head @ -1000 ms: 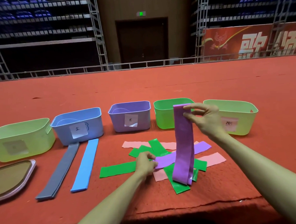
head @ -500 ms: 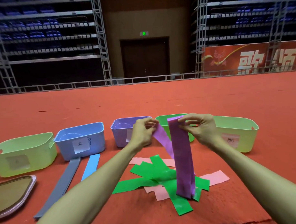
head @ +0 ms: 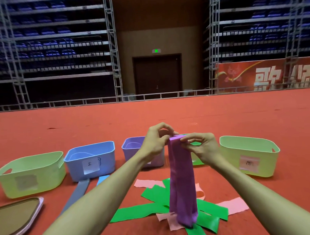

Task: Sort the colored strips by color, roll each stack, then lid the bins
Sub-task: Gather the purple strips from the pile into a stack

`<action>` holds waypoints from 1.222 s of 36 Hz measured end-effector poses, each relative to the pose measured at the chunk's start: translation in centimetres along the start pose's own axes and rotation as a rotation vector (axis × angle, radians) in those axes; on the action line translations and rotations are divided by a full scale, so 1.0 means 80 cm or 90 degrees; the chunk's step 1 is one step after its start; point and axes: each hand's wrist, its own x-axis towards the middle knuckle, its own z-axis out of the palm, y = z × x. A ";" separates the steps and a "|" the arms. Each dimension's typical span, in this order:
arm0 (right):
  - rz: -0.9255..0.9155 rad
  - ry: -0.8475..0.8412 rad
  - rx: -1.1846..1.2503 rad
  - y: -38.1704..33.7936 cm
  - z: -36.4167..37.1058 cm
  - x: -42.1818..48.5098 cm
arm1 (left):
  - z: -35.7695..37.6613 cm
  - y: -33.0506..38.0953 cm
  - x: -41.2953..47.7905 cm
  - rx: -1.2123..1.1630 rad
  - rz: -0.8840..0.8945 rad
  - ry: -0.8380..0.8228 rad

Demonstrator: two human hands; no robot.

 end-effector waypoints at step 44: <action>-0.036 0.011 0.021 0.004 0.005 -0.007 | 0.020 -0.001 -0.007 -0.110 0.046 0.059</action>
